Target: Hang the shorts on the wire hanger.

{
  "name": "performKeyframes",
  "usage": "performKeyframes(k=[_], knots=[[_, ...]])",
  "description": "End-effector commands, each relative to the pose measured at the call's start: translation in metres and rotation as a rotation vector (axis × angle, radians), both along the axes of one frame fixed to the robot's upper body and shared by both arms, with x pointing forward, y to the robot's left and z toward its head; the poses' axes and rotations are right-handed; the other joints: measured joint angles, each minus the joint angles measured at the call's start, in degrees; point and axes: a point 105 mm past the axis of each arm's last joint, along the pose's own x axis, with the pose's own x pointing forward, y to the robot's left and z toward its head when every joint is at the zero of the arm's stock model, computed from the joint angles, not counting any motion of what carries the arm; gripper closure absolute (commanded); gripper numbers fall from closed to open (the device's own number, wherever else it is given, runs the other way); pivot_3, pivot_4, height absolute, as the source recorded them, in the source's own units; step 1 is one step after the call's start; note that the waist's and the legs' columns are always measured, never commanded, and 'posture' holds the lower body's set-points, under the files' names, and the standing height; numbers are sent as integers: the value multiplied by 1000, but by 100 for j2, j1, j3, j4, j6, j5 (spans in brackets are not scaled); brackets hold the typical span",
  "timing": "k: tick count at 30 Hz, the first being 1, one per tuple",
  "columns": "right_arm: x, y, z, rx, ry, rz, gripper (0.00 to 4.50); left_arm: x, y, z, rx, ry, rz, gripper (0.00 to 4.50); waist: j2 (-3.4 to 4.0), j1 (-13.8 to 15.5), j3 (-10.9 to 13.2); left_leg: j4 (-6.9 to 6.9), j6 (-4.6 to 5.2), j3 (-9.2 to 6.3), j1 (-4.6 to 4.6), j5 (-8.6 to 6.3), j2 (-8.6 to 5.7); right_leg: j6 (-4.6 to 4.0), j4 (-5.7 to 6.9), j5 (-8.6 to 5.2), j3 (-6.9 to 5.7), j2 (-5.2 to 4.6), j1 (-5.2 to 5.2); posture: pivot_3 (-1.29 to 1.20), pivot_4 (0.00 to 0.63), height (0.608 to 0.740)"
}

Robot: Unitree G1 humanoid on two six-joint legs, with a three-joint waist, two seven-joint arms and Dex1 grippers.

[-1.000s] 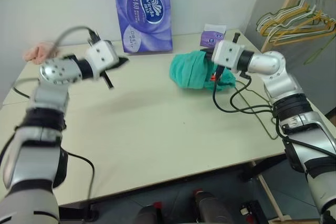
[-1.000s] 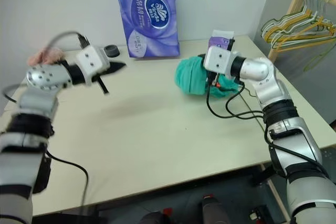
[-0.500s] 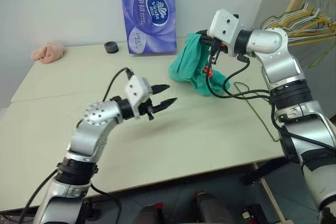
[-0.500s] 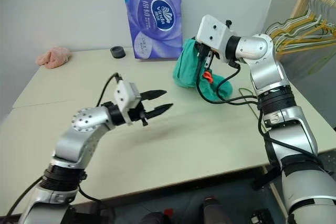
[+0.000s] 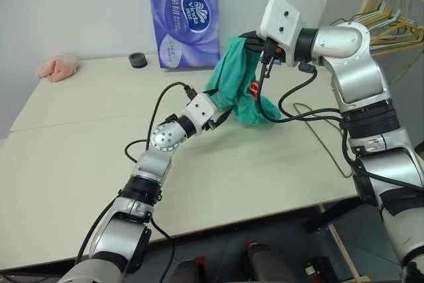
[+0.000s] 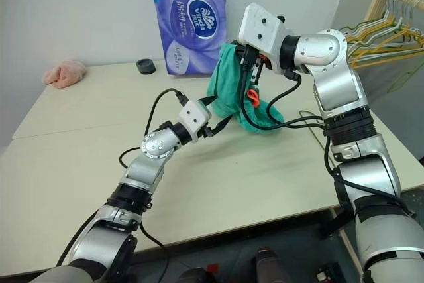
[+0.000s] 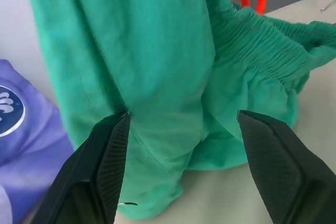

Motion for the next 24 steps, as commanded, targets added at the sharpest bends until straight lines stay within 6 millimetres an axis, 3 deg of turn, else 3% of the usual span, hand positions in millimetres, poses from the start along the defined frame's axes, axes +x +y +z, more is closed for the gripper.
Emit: performKeyframes(k=[1,6,15,18,24], knots=[[-14,-2,29,54,-48,31,4500,10,13,18,-66,-110,82,1072,0,-15,0,0,0,1,0,0,0,0,0,0,1,0,0,-197,39,740],[-16,-7,34,72,-36,17,4500,21,30,3,-66,-96,169,1072,0,-33,-1,-1,0,-2,0,0,-1,0,0,0,-2,-1,0,-211,38,740],[-23,-7,29,74,-3,30,4500,41,23,8,-53,-92,229,1072,-1,-47,-1,1,-1,-10,-7,0,-7,0,-1,0,-12,-7,-1,-225,38,740],[-26,-7,27,69,8,34,4500,43,15,7,-42,-76,204,1647,-1,-91,-2,0,-1,-12,-7,0,-7,0,-1,0,-15,-7,-1,-233,38,740],[-29,-7,24,65,19,37,4500,42,7,-3,-11,-27,167,3536,-1,-207,-2,-1,-3,-20,-11,1,-6,0,-1,0,-21,-7,-3,-246,40,740]])
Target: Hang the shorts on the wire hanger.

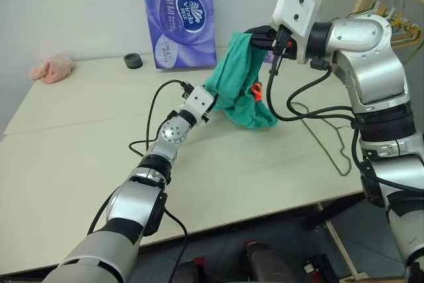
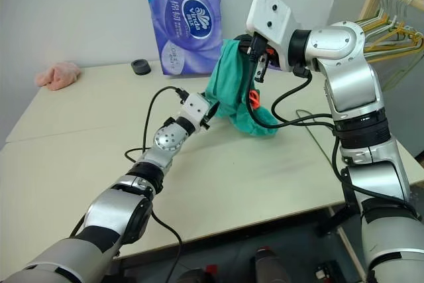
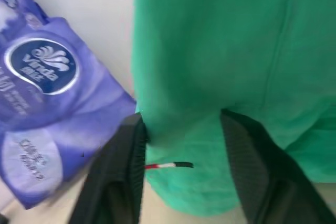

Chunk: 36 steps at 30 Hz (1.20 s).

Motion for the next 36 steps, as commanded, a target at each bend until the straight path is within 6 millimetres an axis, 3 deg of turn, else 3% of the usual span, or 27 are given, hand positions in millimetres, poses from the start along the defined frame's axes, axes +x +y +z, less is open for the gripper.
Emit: performKeyframes(k=[1,3,11,15,18,20,22,25,29,32,36], knots=[[-11,-1,17,24,-51,23,4500,2,-6,17,16,-45,-33,3886,0,-49,0,-1,0,-3,0,0,0,0,0,0,-3,0,1,-247,40,740],[-12,-2,16,23,-48,21,4500,2,-4,17,18,-45,-32,4470,0,-109,0,-1,0,-9,-2,0,0,0,-1,0,-8,0,1,-246,41,740],[-15,-18,0,-6,-2,0,4500,-5,28,25,56,-67,-83,4470,0,-150,0,-3,0,-17,-6,0,1,0,-2,-1,-15,0,1,-232,49,740],[-29,-30,-30,-102,90,45,4500,-20,45,29,88,-9,-212,4470,0,-133,0,-2,-1,-18,-6,0,1,0,-3,-1,-16,0,2,-222,55,740],[-52,-36,-62,-219,190,143,4500,-44,59,21,166,123,-362,4470,1,-138,0,-2,1,-18,-6,0,1,1,-4,-1,-15,0,4,-200,59,740],[-83,-42,-91,-343,299,286,4500,-76,73,7,291,293,-493,4470,2,-152,1,-5,2,-20,-7,-1,5,1,-5,-3,-15,5,3,-191,61,740],[-99,-49,-112,-427,363,337,4500,-109,87,-4,401,467,-586,4470,3,-172,2,-6,3,-22,-5,-2,11,1,-5,-4,-14,13,3,-177,64,740],[-99,-55,-138,-535,350,350,4500,-145,114,-6,527,670,-622,4470,4,-129,2,-3,5,-22,3,-3,14,2,-4,-7,-11,19,9,-147,63,740],[-78,-54,-143,-607,225,339,4500,-160,136,5,588,779,-585,4470,7,-27,5,0,7,-18,39,-4,8,7,-7,-11,-12,34,44,-126,60,740],[-80,-57,-149,-655,238,383,4500,-176,142,8,568,879,-602,4470,6,87,5,0,29,4,72,-18,2,19,-13,-18,8,40,74,-117,60,740],[-90,-62,-167,-687,318,426,4500,-203,139,-12,573,992,-664,4470,5,215,5,0,36,11,75,-32,6,25,-19,-23,18,37,76,-117,63,740]])
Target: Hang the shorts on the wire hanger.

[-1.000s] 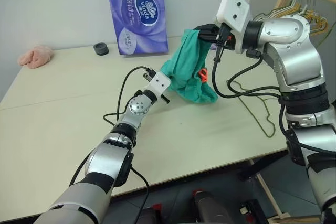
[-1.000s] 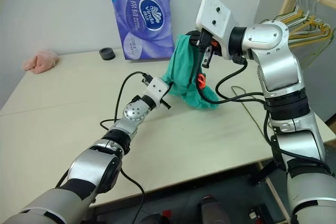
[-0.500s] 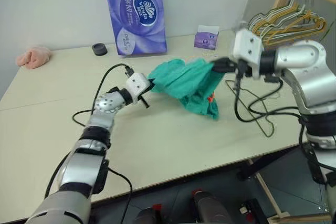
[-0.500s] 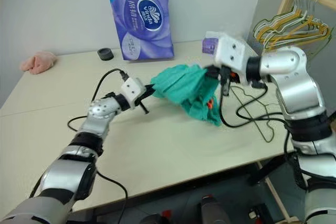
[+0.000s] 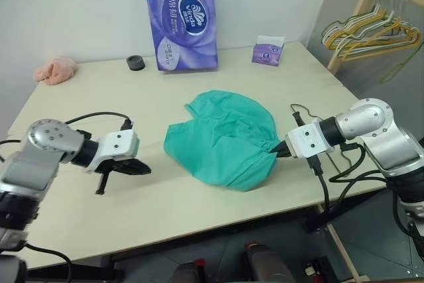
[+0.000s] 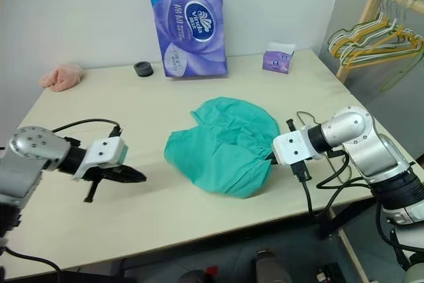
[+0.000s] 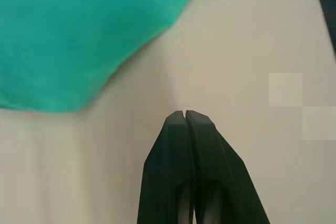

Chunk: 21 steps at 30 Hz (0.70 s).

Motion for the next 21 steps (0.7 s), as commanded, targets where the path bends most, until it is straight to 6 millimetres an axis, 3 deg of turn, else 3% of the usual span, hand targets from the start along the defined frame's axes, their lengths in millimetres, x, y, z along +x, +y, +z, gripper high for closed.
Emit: performKeyframes(k=[1,4,11,14,21], knots=[[-5,-5,-8,-38,35,16,4500,-13,-11,-4,-15,29,-46,4470,-1,56,0,2,0,1,0,0,1,0,2,0,1,-3,0,-117,63,740],[-3,-20,-15,-20,149,-101,4500,-14,-34,-12,-119,7,-36,4470,-1,186,1,8,0,5,18,0,0,-1,9,0,2,-3,17,-127,64,740],[-3,-30,-34,-12,211,-207,4500,-13,-53,-18,-212,-54,-19,4470,-5,306,1,4,3,36,66,-3,1,-2,9,-1,23,3,49,-147,68,740],[-2,-32,-33,-8,180,-212,3830,-4,-48,-21,-205,-105,23,4500,-5,303,1,3,4,45,71,-5,2,-1,9,-1,25,6,50,-152,70,740],[-17,-40,-29,-9,222,-218,1441,23,-38,-22,-254,-249,147,4500,-6,327,2,1,5,52,78,-8,3,-2,8,-1,23,6,53,-153,73,740]])
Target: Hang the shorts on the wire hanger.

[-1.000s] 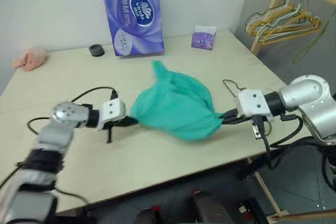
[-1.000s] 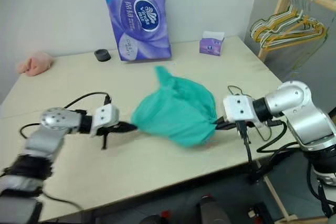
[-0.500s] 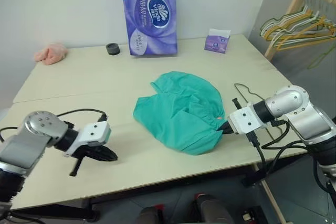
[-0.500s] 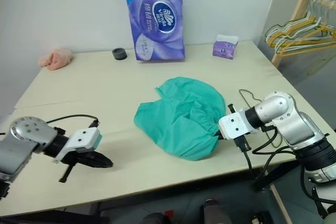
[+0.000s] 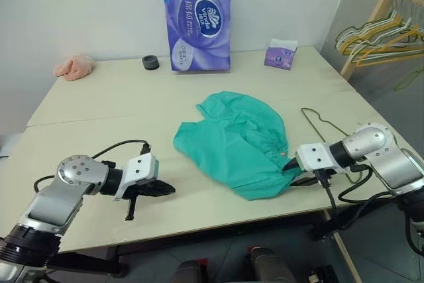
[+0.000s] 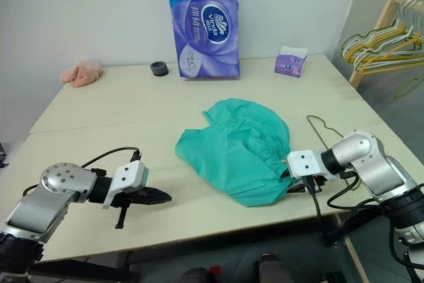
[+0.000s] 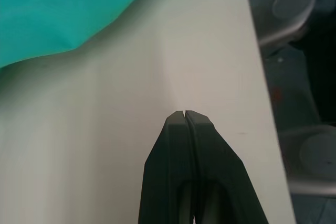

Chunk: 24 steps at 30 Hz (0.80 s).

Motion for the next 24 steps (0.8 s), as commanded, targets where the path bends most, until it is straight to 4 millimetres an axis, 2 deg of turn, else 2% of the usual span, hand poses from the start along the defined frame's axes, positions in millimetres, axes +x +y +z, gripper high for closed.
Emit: performKeyframes(k=[1,4,7,9,11,15,18,24], knots=[[-9,3,20,53,-14,14,1077,12,6,13,-29,-86,51,4500,-1,-7,1,0,-1,-1,0,-1,1,0,0,0,1,0,0,-155,74,740],[-14,14,35,156,-6,-8,45,13,13,13,-39,-94,88,4500,-2,-15,1,-1,-3,-2,2,-3,8,0,0,0,5,-1,0,-157,76,740],[-17,27,46,252,-12,-16,45,14,25,11,-37,-85,138,4500,-2,-35,1,-3,-7,-1,6,-8,16,-2,0,-1,4,-2,-1,-161,77,740],[-22,40,50,325,-11,-16,45,23,32,10,-50,-129,203,4500,-2,-33,1,-3,-9,1,8,-12,17,-4,0,-3,3,-2,0,-162,78,740],[-22,57,51,386,-58,-19,45,26,30,9,-82,-148,237,4500,-3,-25,1,-2,-8,-1,8,-13,18,-5,1,-3,4,-3,1,-163,80,740],[-14,73,34,377,-143,-57,45,15,13,6,-134,-113,188,4500,-7,-23,-1,0,-13,3,7,-17,15,-4,-1,-4,8,-7,2,-169,82,740],[-9,85,23,381,-156,-88,45,6,10,2,-131,-79,159,4500,-9,-21,0,1,-14,3,7,-17,15,-4,-1,-4,8,-9,2,-167,83,740],[-27,108,-5,331,-73,-16,45,0,8,2,-128,-62,131,4500,-10,-35,1,-1,-13,-2,11,-18,17,-5,-2,-5,3,-4,4,-165,85,740]])
